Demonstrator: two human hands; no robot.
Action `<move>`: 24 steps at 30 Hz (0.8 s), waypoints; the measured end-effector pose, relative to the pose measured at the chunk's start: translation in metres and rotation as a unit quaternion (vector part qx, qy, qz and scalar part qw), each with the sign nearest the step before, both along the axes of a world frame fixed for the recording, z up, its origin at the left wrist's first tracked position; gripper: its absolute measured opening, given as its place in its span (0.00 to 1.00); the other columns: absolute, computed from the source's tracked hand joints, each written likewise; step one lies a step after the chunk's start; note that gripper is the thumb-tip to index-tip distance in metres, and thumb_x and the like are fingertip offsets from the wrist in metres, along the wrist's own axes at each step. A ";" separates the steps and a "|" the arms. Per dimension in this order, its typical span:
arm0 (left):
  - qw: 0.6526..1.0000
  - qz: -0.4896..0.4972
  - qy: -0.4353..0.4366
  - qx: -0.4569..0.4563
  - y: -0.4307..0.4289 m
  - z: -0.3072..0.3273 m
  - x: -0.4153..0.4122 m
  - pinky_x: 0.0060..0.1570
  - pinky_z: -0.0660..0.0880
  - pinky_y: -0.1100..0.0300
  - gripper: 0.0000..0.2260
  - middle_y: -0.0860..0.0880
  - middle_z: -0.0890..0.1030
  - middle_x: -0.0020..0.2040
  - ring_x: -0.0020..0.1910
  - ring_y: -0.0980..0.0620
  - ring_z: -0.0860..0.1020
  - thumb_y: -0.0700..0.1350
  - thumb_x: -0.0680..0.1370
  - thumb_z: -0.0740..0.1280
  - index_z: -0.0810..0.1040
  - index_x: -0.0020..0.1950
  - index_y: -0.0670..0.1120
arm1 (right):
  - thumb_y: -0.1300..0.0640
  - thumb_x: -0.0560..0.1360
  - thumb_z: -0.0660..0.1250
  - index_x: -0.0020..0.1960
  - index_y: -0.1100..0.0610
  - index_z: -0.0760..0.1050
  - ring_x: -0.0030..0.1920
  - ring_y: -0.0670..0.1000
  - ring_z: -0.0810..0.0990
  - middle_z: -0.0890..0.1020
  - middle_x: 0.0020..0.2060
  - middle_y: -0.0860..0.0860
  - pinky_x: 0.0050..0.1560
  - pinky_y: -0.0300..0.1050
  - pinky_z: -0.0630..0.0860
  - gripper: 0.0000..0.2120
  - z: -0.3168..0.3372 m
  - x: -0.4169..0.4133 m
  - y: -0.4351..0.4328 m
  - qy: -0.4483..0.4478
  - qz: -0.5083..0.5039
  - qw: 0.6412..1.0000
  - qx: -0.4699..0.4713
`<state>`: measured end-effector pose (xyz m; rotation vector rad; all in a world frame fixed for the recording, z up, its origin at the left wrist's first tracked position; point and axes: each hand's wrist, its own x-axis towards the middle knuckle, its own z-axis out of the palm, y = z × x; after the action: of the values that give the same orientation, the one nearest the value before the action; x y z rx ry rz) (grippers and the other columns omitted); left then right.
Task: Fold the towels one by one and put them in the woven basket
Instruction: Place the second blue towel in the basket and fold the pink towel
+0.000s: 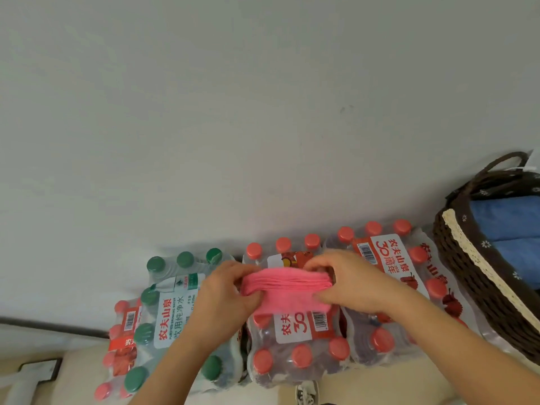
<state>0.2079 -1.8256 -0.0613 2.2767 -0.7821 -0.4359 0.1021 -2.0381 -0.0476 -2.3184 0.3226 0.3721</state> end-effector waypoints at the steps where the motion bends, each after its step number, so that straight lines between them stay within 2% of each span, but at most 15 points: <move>1: 0.996 -0.004 -0.082 -0.025 0.001 -0.002 0.001 0.48 0.71 0.70 0.14 0.61 0.77 0.48 0.47 0.62 0.75 0.42 0.68 0.72 0.81 0.52 0.54 | 0.53 0.70 0.73 0.58 0.45 0.77 0.47 0.41 0.74 0.75 0.47 0.41 0.51 0.40 0.73 0.17 0.002 -0.001 0.002 -0.067 0.004 0.996 -0.057; 3: 0.973 -0.041 -0.220 -0.050 0.004 -0.010 -0.001 0.52 0.70 0.65 0.15 0.57 0.75 0.52 0.50 0.57 0.73 0.41 0.66 0.72 0.80 0.52 0.48 | 0.59 0.68 0.72 0.57 0.49 0.78 0.47 0.46 0.73 0.75 0.45 0.45 0.49 0.44 0.73 0.18 -0.006 -0.004 0.005 -0.198 0.025 0.959 -0.201; 4: 0.961 -0.069 -0.264 -0.047 0.007 -0.017 -0.003 0.52 0.70 0.61 0.16 0.54 0.75 0.53 0.51 0.53 0.73 0.41 0.65 0.72 0.78 0.52 0.47 | 0.62 0.66 0.72 0.57 0.52 0.77 0.46 0.48 0.73 0.75 0.45 0.46 0.47 0.46 0.72 0.19 -0.015 -0.007 0.008 -0.236 0.038 0.939 -0.248; 6: 0.944 -0.127 -0.302 -0.028 0.013 -0.033 -0.010 0.52 0.72 0.55 0.17 0.51 0.76 0.54 0.54 0.48 0.74 0.44 0.66 0.74 0.76 0.52 0.47 | 0.64 0.66 0.70 0.54 0.53 0.76 0.46 0.51 0.73 0.76 0.45 0.48 0.45 0.47 0.71 0.18 -0.036 -0.019 0.012 -0.267 0.076 0.915 -0.294; 10: 0.924 -0.192 -0.329 0.022 0.020 -0.046 -0.026 0.47 0.69 0.57 0.12 0.55 0.76 0.54 0.55 0.50 0.74 0.44 0.69 0.68 0.72 0.50 0.51 | 0.63 0.69 0.59 0.49 0.52 0.75 0.44 0.52 0.73 0.75 0.43 0.48 0.43 0.47 0.68 0.12 -0.059 -0.038 0.019 -0.279 0.096 0.900 -0.322; 13: 0.923 -0.190 -0.329 0.058 0.018 -0.043 -0.028 0.45 0.67 0.57 0.14 0.56 0.76 0.53 0.53 0.51 0.75 0.43 0.67 0.67 0.72 0.51 0.52 | 0.61 0.67 0.62 0.47 0.52 0.76 0.44 0.53 0.74 0.75 0.43 0.48 0.44 0.48 0.67 0.11 -0.058 -0.040 0.026 -0.256 0.073 0.910 -0.317; 16: 0.910 -0.212 -0.337 0.113 0.020 -0.037 -0.030 0.46 0.69 0.53 0.26 0.55 0.75 0.55 0.54 0.51 0.73 0.44 0.66 0.62 0.71 0.64 0.54 | 0.52 0.67 0.68 0.47 0.51 0.76 0.50 0.52 0.75 0.76 0.47 0.48 0.47 0.51 0.70 0.09 -0.047 -0.045 0.030 -0.219 0.078 0.918 -0.322; 19: 0.890 -0.233 -0.358 0.158 0.023 -0.036 -0.040 0.44 0.73 0.48 0.31 0.51 0.74 0.57 0.54 0.47 0.72 0.49 0.66 0.58 0.67 0.71 0.55 | 0.43 0.74 0.62 0.43 0.52 0.78 0.54 0.50 0.75 0.78 0.49 0.47 0.49 0.50 0.70 0.14 -0.038 -0.047 0.039 -0.229 0.079 0.917 -0.316; 22: 0.880 -0.237 -0.367 0.187 0.027 -0.041 -0.048 0.44 0.72 0.46 0.34 0.48 0.73 0.59 0.57 0.45 0.71 0.51 0.65 0.66 0.66 0.72 0.55 | 0.46 0.81 0.54 0.38 0.53 0.80 0.44 0.49 0.78 0.81 0.41 0.46 0.43 0.46 0.71 0.22 -0.044 -0.042 0.045 -0.271 0.051 0.909 -0.314; 24: 0.880 -0.248 -0.354 0.198 0.030 -0.042 -0.050 0.45 0.71 0.46 0.37 0.47 0.72 0.61 0.59 0.45 0.70 0.53 0.63 0.70 0.65 0.72 0.55 | 0.46 0.81 0.55 0.35 0.53 0.78 0.37 0.49 0.77 0.80 0.36 0.46 0.38 0.44 0.70 0.22 -0.048 -0.037 0.049 -0.281 0.021 0.902 -0.327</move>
<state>0.1578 -1.7952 -0.1032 2.6173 -1.8132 0.0599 0.0651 -1.9895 -0.0956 -2.9516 0.1109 -0.4695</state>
